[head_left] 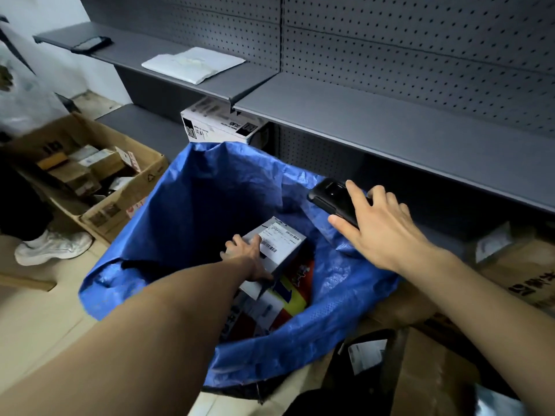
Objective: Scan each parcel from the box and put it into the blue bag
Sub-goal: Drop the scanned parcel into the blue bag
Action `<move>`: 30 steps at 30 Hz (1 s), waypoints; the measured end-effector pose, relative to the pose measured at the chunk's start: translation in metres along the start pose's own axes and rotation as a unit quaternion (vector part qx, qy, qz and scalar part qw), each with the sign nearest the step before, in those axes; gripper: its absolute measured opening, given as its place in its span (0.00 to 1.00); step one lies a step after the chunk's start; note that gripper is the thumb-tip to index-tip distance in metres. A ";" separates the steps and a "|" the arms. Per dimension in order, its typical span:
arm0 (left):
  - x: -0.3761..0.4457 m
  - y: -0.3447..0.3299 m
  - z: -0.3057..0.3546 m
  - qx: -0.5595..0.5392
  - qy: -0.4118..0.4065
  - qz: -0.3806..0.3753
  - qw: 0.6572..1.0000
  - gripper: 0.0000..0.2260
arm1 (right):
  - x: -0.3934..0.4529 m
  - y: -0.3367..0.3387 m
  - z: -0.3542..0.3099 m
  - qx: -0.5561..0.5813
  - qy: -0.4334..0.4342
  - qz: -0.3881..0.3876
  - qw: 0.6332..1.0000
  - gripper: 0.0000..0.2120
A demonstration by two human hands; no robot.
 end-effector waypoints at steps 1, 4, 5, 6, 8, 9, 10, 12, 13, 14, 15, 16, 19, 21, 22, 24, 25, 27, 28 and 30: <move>0.006 -0.005 0.005 -0.007 0.000 -0.001 1.000 0.46 | 0.002 -0.001 0.001 -0.001 -0.001 0.002 1.000 0.40; 0.020 -0.023 0.018 -0.034 0.003 -0.017 0.999 0.49 | 0.006 -0.006 0.005 0.008 -0.002 -0.003 1.000 0.40; 0.023 -0.031 0.023 -0.050 0.005 -0.028 0.998 0.50 | 0.008 -0.008 0.006 0.012 -0.001 -0.005 1.000 0.40; 0.025 -0.037 0.026 -0.068 0.006 -0.036 0.997 0.51 | 0.008 -0.009 0.007 0.016 -0.001 -0.004 1.000 0.40; 0.026 -0.049 0.033 -0.105 0.008 -0.038 0.994 0.53 | 0.009 -0.011 0.010 0.024 -0.002 -0.004 1.000 0.40; 0.027 -0.053 0.035 -0.123 0.008 -0.039 0.992 0.56 | 0.010 -0.013 0.011 0.026 -0.004 -0.005 1.000 0.40; 0.027 -0.058 0.036 -0.134 0.007 -0.050 0.990 0.60 | 0.010 -0.015 0.012 0.027 -0.005 -0.008 1.000 0.40; 0.028 -0.065 0.038 -0.118 0.001 -0.083 0.990 0.67 | 0.011 -0.017 0.011 0.026 -0.005 -0.010 1.000 0.40; 0.028 -0.066 0.037 -0.097 0.000 -0.089 0.991 0.68 | 0.011 -0.018 0.011 0.025 -0.003 -0.012 1.000 0.40; 0.027 -0.064 0.036 -0.071 -0.002 -0.083 0.994 0.66 | 0.011 -0.019 0.010 0.025 -0.003 -0.014 1.000 0.40; 0.026 -0.059 0.036 -0.042 -0.005 -0.065 0.997 0.62 | 0.010 -0.020 0.008 0.025 -0.002 -0.016 1.000 0.40; 0.025 -0.051 0.035 -0.014 -0.011 -0.038 0.999 0.56 | 0.010 -0.021 0.007 0.025 -0.002 -0.019 1.000 0.40; 0.016 -0.024 0.034 0.041 -0.033 0.054 0.997 0.39 | 0.007 -0.021 0.002 0.022 -0.002 -0.023 1.000 0.40; 0.008 -0.011 0.030 0.048 -0.034 0.090 0.994 0.35 | 0.005 -0.020 0.000 0.008 -0.005 -0.024 1.000 0.40; 0.003 -0.005 0.028 0.044 -0.033 0.100 0.993 0.33 | 0.005 -0.019 -0.001 0.001 -0.006 -0.024 1.000 0.40; -0.006 0.006 0.026 0.028 -0.034 0.117 0.992 0.32 | 0.003 -0.018 -0.003 -0.007 -0.009 -0.023 1.000 0.39; -0.010 0.011 0.027 0.022 -0.038 0.123 0.991 0.32 | 0.002 -0.017 -0.003 -0.010 -0.012 -0.022 1.000 0.39; -0.019 0.020 0.026 0.008 -0.048 0.140 0.989 0.32 | -0.001 -0.014 -0.005 -0.022 -0.016 -0.019 0.999 0.38; -0.024 0.023 0.026 0.002 -0.054 0.148 0.987 0.31 | -0.004 -0.013 -0.007 -0.028 -0.019 -0.017 0.999 0.38; -0.034 0.028 0.026 -0.012 -0.066 0.154 0.986 0.31 | -0.008 -0.011 -0.008 -0.040 -0.030 -0.014 0.999 0.38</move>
Point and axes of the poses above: each hand's wrist, its own x-axis towards the middle knuckle, its own y-axis out of the back of the hand, z = x × y, the point moved 9 cm from there along x, towards the middle knuckle, and after that the axes turned 12 degrees about -z, right-handed, at the moved point
